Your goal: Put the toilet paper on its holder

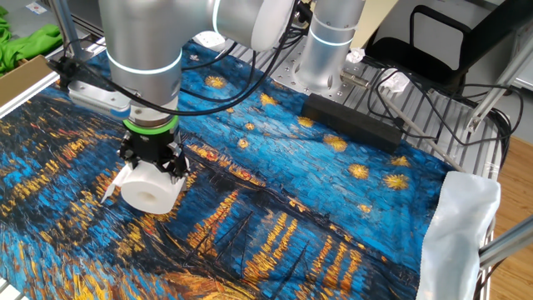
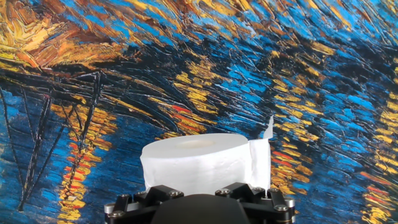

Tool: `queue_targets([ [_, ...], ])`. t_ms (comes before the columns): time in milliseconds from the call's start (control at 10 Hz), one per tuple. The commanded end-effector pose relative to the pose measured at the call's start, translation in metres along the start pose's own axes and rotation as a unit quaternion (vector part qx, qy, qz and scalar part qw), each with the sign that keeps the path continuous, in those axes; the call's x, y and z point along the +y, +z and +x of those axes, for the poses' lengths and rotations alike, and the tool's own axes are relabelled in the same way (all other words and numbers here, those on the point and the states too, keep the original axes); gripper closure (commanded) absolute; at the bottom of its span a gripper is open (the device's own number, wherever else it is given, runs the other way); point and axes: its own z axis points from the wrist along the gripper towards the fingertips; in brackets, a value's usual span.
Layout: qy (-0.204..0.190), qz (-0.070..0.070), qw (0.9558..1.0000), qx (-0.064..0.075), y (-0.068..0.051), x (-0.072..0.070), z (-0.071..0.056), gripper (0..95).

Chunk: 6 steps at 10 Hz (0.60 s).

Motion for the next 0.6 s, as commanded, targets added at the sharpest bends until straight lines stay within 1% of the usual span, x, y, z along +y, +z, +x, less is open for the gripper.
queue_targets([
  [100,0.004,0.000,1.0000,-0.002,0.0001,0.0000,0.0002,95.0],
  [600,0.033,0.008,0.9994,-0.001,0.0001,0.0000,0.0002,95.0],
])
